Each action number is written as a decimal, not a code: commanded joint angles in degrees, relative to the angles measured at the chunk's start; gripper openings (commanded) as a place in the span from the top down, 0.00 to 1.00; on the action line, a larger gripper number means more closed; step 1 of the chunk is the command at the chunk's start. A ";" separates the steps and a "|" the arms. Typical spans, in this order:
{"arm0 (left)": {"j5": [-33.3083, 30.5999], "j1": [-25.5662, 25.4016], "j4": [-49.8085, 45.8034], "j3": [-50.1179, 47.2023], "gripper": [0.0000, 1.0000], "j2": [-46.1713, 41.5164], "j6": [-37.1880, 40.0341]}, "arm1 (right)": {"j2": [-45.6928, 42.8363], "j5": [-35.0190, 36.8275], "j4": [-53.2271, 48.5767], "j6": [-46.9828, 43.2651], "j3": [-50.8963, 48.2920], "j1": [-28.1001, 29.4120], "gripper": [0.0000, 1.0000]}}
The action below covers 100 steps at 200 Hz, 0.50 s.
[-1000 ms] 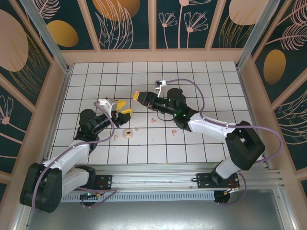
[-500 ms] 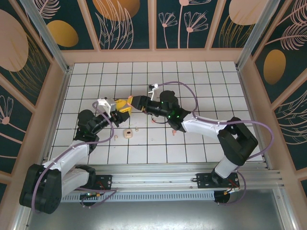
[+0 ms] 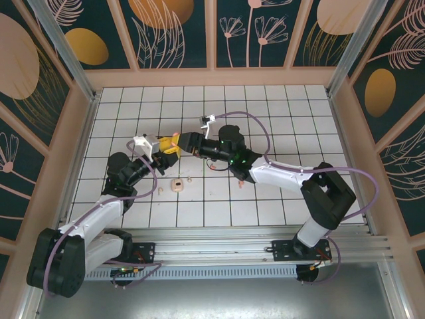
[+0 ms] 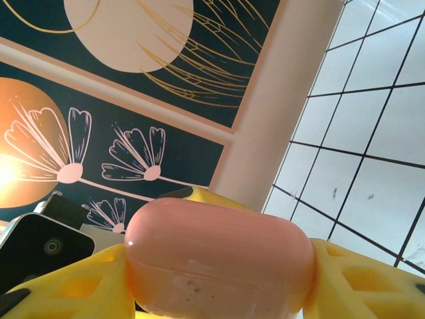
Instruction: Insert the wireless bluetooth earbuds into the charging case
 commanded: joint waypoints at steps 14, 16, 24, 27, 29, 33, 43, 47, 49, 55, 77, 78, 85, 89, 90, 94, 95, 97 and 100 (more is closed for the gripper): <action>-1.57 -0.27 1.33 0.99 0.61 -0.50 -1.33 | 0.76 -0.13 2.34 0.61 1.18 0.97 0.45; -1.59 -0.31 1.32 0.99 0.62 -0.50 -1.37 | 0.72 -0.08 2.34 0.66 1.13 1.01 0.45; -1.53 -0.31 1.32 0.99 0.63 -0.46 -1.46 | 0.75 0.02 2.80 0.89 0.71 1.15 0.46; -1.44 -0.32 1.32 1.01 0.64 -0.40 -1.54 | 0.75 0.02 2.91 0.89 0.61 1.09 0.45; -1.44 -0.36 1.32 1.02 0.64 -0.37 -1.61 | 0.70 0.02 2.93 0.89 0.57 1.09 0.45; -1.44 -0.28 1.32 1.03 0.65 -0.34 -1.70 | 0.80 0.02 3.01 0.91 0.57 1.17 0.45; -1.57 -0.32 1.26 1.18 0.68 -0.25 -1.96 | 0.89 -0.11 3.09 0.70 0.48 1.17 0.45; -1.58 -0.36 1.04 1.33 0.70 -0.16 -2.12 | 0.96 -0.16 3.08 0.68 0.52 1.17 0.45; -1.57 -0.33 0.94 1.36 0.70 -0.15 -2.22 | 1.04 -0.20 3.03 0.68 0.48 1.17 0.45; -1.36 -0.36 0.65 1.68 0.72 -0.06 -2.56 | 1.16 -0.24 3.04 0.71 0.37 1.17 0.45; -0.75 -0.36 -0.08 2.08 0.76 -0.23 -2.87 | 1.21 -0.26 3.00 0.45 0.16 1.17 0.45; -0.75 -0.38 -0.13 2.08 0.76 -0.24 -2.87 | 1.21 -0.25 3.01 0.44 0.19 1.17 0.45; -0.69 -0.32 -0.30 2.08 0.77 -0.36 -2.88 | 1.04 -0.08 2.86 0.17 0.16 1.16 0.45; -0.58 -0.32 -0.34 2.12 0.78 -0.49 -2.87 | 0.90 0.01 2.79 0.01 0.05 1.17 0.45; -0.57 -0.32 -0.39 2.10 0.78 -0.50 -2.87 | 0.94 0.08 2.76 -0.14 0.04 1.17 0.45; -0.48 -0.36 -0.47 2.16 0.79 -0.59 -2.76 | 0.78 0.22 2.69 -0.38 -0.06 1.13 0.44; -0.39 -0.38 -0.45 2.16 0.79 -0.59 -2.77 | 0.78 0.22 2.69 -0.38 -0.06 1.13 0.44; -0.39 -0.35 -0.51 2.12 0.79 -0.63 -2.78 | 0.77 0.29 2.61 -0.48 -0.06 1.09 0.44; -0.29 -0.32 -0.57 2.15 0.79 -0.65 -2.79 | 0.61 0.56 2.38 -0.72 -0.03 1.08 0.43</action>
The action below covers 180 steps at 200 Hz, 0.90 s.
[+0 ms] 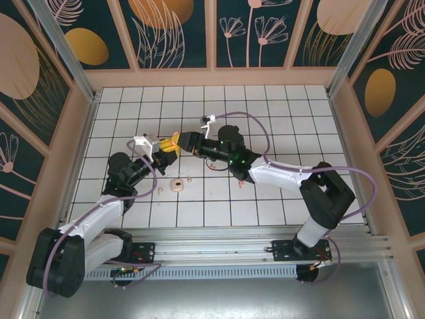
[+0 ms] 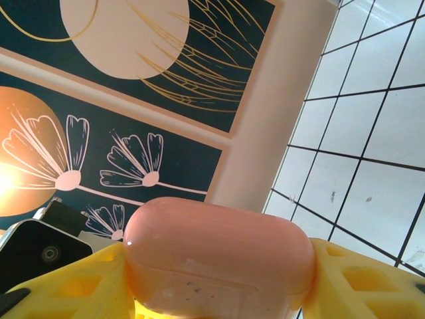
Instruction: Insert the wireless bluetooth earbuds into the charging case
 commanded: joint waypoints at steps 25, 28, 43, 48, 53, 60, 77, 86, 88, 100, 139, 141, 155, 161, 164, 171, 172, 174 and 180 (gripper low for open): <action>2.51 -0.08 -0.44 2.63 0.82 -0.87 -1.05 | -1.60 0.48 0.64 -4.50 -0.76 0.69 0.27; 3.01 -0.06 -0.23 2.67 0.82 -0.87 -1.07 | -1.97 0.68 0.41 -4.85 -0.97 0.58 0.26; 5.97 -0.17 2.01 2.22 0.82 -0.79 -2.05 | -4.57 1.77 1.55 -7.15 -3.50 0.07 0.21; 6.47 -0.11 2.57 2.15 0.82 -0.70 -2.46 | -5.95 2.08 2.73 -8.28 -5.04 -0.22 0.20; 6.99 -0.13 2.74 2.10 0.82 -0.57 -2.80 | -6.95 2.32 3.35 -9.07 -5.92 -0.44 0.20; 7.74 -0.22 3.06 2.24 0.82 -0.40 -2.90 | -8.89 2.84 3.99 -10.89 -7.35 -0.81 0.19; 9.54 -0.49 3.66 2.91 0.82 0.37 -3.38 | -13.62 3.91 2.41 -17.47 -9.09 -1.11 0.19; 11.09 -0.63 4.25 3.32 0.82 0.82 -3.95 | -15.65 3.87 0.03 -21.60 -9.08 -1.20 0.19; 11.44 -0.65 4.42 3.43 0.82 0.93 -4.04 | -16.11 3.90 -0.61 -22.58 -9.01 -1.20 0.19; 12.77 -0.82 5.13 4.01 0.82 1.38 -5.33 | -18.76 4.05 -4.21 -28.03 -8.90 -1.32 0.20; 16.14 -1.09 10.85 3.57 0.82 1.97 -10.82 | -25.87 -5.33 -3.78 -42.55 -11.08 -3.66 0.29; 16.33 -1.16 11.19 3.60 0.82 1.95 -10.94 | -26.08 -6.02 -4.09 -43.33 -10.99 -3.97 0.30; 17.26 -1.67 12.23 3.77 0.82 1.86 -11.72 | -27.23 -11.68 -7.54 -49.62 -9.70 -5.97 0.35; 17.65 -1.93 12.39 3.82 0.82 1.77 -11.74 | -27.65 -13.79 -9.43 -52.88 -9.13 -6.95 0.37; 17.67 -2.18 12.40 3.89 0.82 1.70 -11.73 | -27.79 -15.12 -10.84 -54.97 -8.70 -7.54 0.39; 17.72 -2.81 12.49 3.95 0.82 1.51 -11.59 | -28.08 -17.04 -12.76 -57.89 -8.04 -8.45 0.40; 17.71 -2.86 12.45 3.93 0.82 1.50 -11.60 | -28.12 -17.51 -13.16 -58.51 -7.92 -8.65 0.40; 17.71 -2.99 12.42 4.02 0.82 1.43 -11.60 | -28.22 -18.25 -13.84 -59.45 -7.76 -9.02 0.41; 17.76 -3.69 12.48 4.08 0.81 1.24 -11.46 | -28.29 -20.58 -15.91 -62.52 -7.00 -10.12 0.43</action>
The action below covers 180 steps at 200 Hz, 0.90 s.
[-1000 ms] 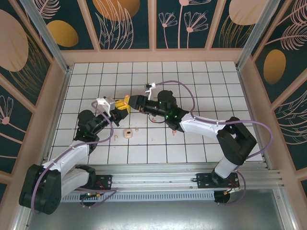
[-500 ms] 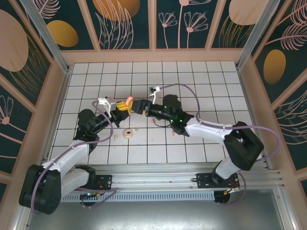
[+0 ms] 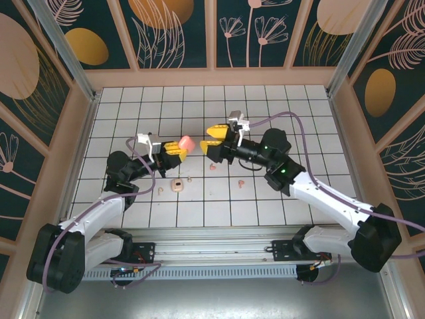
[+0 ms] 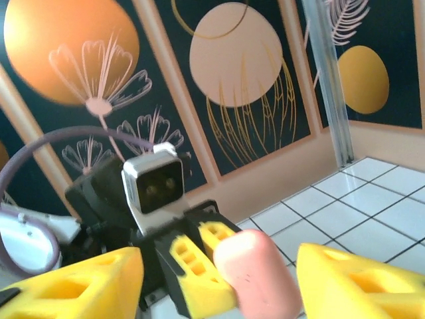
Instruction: Insert the wireless bluetooth earbuds into the charging case
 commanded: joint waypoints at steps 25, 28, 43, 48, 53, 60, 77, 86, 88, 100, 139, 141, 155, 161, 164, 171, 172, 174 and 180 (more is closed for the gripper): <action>3.46 -4.49 3.37 1.89 0.81 -1.43 -0.45 | 0.16 -21.38 -22.33 -31.38 7.77 -7.54 0.45; 3.48 -4.79 3.00 1.90 0.81 -1.60 0.03 | 0.38 -22.26 -24.17 -33.33 8.55 -7.82 0.45; 3.55 -6.19 0.84 1.91 0.81 -2.55 2.84 | 2.05 -25.64 -32.47 -41.55 12.17 -8.52 0.45; 3.49 -6.51 0.43 1.75 0.81 -2.98 3.65 | 2.69 -26.48 -35.16 -44.08 13.36 -8.65 0.45; 3.55 -6.78 0.32 1.62 0.81 -3.26 4.29 | 3.41 -27.47 -37.58 -46.50 14.49 -8.66 0.45; 3.49 -7.06 0.27 1.34 0.81 -3.63 4.88 | 4.39 -28.85 -40.54 -49.49 15.99 -8.66 0.46; 3.47 -7.51 0.07 1.28 0.81 -4.03 5.33 | 7.07 -31.62 -43.70 -52.14 18.45 -8.66 0.47; 3.53 -7.68 0.04 1.43 0.81 -3.82 5.47 | 8.57 -32.40 -44.05 -52.04 19.33 -8.36 0.48; 3.61 -7.69 0.04 1.41 0.81 -3.78 5.48 | 8.86 -32.46 -44.16 -52.06 19.56 -8.33 0.48; 3.81 -7.82 0.10 1.71 0.81 -3.38 5.60 | 10.63 -32.99 -45.57 -53.11 20.75 -7.81 0.47; 4.27 -8.03 0.23 1.73 0.81 -2.88 6.17 | 15.63 -36.80 -53.36 -58.64 25.47 -6.86 0.49; 4.26 -8.10 0.22 1.72 0.81 -2.88 6.27 | 15.93 -37.17 -53.89 -58.92 25.81 -6.86 0.49; 3.81 -8.12 0.21 1.34 0.81 -3.23 6.72 | 17.24 -38.76 -56.05 -59.99 27.31 -6.85 0.52; 3.66 -8.17 0.19 1.16 0.81 -3.39 6.87 | 17.80 -39.44 -56.77 -60.39 27.86 -6.84 0.53; 3.69 -8.21 0.18 1.11 0.81 -3.39 6.89 | 18.04 -39.74 -56.96 -60.61 28.05 -6.74 0.54; 3.55 -8.30 0.05 1.06 0.81 -3.45 6.98 | 18.39 -40.36 -57.26 -60.79 28.42 -6.73 0.56; 3.55 -8.30 0.05 1.04 0.81 -3.52 6.98 | 18.43 -40.49 -57.31 -60.82 28.40 -6.73 0.56; 3.60 -8.35 0.07 1.02 0.81 -3.57 6.98 | 18.59 -40.66 -57.34 -60.98 28.48 -6.75 0.56; 3.56 -8.42 0.09 1.02 0.81 -3.59 7.11 | 18.90 -41.20 -57.59 -61.38 28.67 -6.67 0.58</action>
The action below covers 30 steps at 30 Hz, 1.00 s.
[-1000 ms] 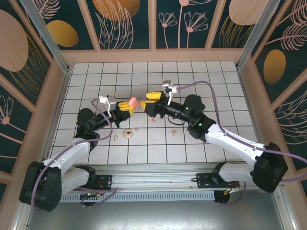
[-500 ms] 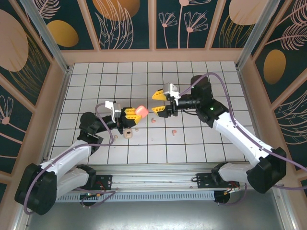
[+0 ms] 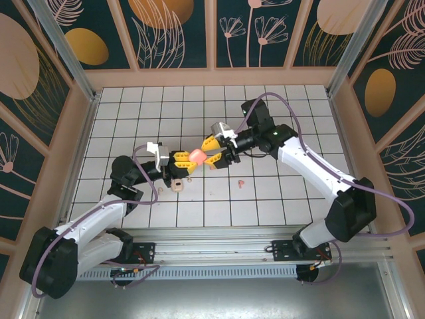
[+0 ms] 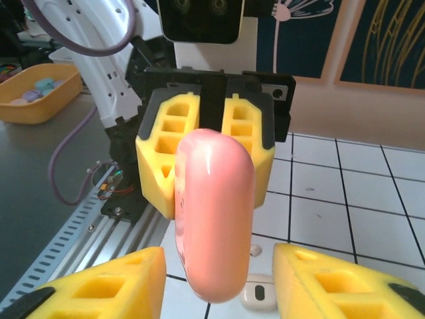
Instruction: Insert the wireless bluetooth earbuds into the charging case
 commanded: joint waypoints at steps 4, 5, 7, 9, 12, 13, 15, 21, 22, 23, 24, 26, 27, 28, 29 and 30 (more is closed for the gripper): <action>0.56 -0.68 0.35 0.89 0.82 -0.79 1.80 | 2.01 -6.71 -5.75 -5.56 3.52 0.87 0.61; 0.37 -0.82 0.19 0.87 0.81 -0.84 1.93 | 2.22 -7.11 -5.59 -5.59 3.55 1.01 0.61; 0.01 -0.79 -0.41 0.95 0.81 -1.05 2.52 | 2.56 -8.01 -5.23 -5.60 3.64 1.42 0.62; -0.23 -0.83 -1.16 1.10 0.81 -1.49 2.89 | 2.85 -7.47 -5.17 -5.57 3.66 1.81 0.65; -0.92 -0.83 -2.29 1.06 0.81 -2.08 3.56 | 2.89 -5.99 -6.20 -6.13 3.91 1.82 0.77; -1.39 -0.83 -2.92 1.06 0.80 -2.20 3.96 | 2.75 -5.35 -6.52 -6.37 3.83 1.74 0.80; -2.68 -0.82 -4.23 1.06 0.73 -2.52 4.88 | 2.15 -4.18 -6.54 -6.51 3.46 1.33 0.86; -10.24 -0.83 -22.53 5.22 0.49 -4.08 18.55 | -2.82 5.96 -4.24 -5.00 -0.47 -0.66 0.88; -11.75 -0.82 -26.51 6.38 0.46 -4.02 21.97 | -4.03 9.23 -3.13 -4.33 -1.71 -1.03 0.88; -12.49 -0.83 -29.87 7.39 0.44 -3.73 25.40 | -5.07 12.51 -2.35 -3.92 -2.52 -1.11 0.88; -13.10 -0.83 -32.78 8.47 0.43 -3.08 28.13 | -6.10 16.51 -1.42 -3.46 -3.47 -1.16 0.88; -13.78 -0.83 -36.75 10.41 0.40 -1.45 31.14 | -7.54 24.02 -0.57 -2.86 -4.47 -1.12 0.88; -13.25 -0.84 -38.27 11.15 0.39 -0.35 32.26 | -7.97 27.06 -0.86 -3.07 -4.52 -1.06 0.88; -12.50 -0.83 -39.63 11.91 0.38 0.79 33.63 | -8.19 29.81 -1.32 -3.24 -4.28 -1.06 0.88; -11.90 -0.87 -40.82 12.59 0.38 1.67 34.58 | -8.28 32.02 -1.81 -3.56 -4.05 -0.97 0.89; -11.47 -0.83 -42.12 13.43 0.39 2.65 35.36 | -8.42 33.83 -2.27 -4.03 -3.84 -0.73 0.88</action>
